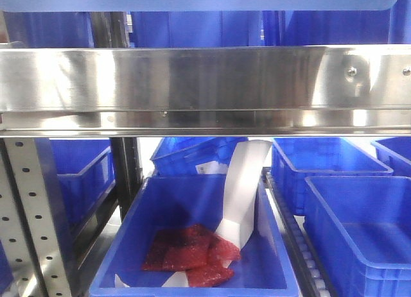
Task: Grab blue tray and place on right shelf
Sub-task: 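Raise the tray above the steel shelf edge and lower it onto the rollers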
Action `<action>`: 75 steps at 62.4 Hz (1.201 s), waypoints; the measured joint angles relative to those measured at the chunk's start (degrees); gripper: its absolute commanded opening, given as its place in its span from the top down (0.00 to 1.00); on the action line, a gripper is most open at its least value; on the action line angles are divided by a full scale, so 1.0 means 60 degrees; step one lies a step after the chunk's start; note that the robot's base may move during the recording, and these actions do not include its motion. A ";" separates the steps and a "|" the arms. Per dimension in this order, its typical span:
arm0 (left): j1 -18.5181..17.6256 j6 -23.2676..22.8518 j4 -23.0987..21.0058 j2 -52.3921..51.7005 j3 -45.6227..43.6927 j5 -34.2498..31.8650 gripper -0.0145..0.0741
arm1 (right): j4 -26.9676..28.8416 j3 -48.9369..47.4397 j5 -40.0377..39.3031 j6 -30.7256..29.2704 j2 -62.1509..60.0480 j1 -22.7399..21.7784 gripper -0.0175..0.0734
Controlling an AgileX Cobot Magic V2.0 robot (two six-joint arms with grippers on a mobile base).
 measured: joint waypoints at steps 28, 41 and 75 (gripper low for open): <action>0.0784 0.0613 -0.0018 0.2263 -0.2628 -0.0510 0.89 | -0.0114 -0.2353 -0.0383 -0.0095 0.1370 -0.0409 0.74; 0.0823 0.0727 -0.0018 0.3432 -0.3398 -0.1660 0.89 | -0.0114 -0.3454 -0.0642 -0.0095 0.2752 -0.0881 0.74; 0.0914 0.1004 0.0206 0.4750 -0.3420 -0.2522 0.50 | 0.0176 -0.3598 -0.1092 -0.0063 0.4069 -0.1102 0.31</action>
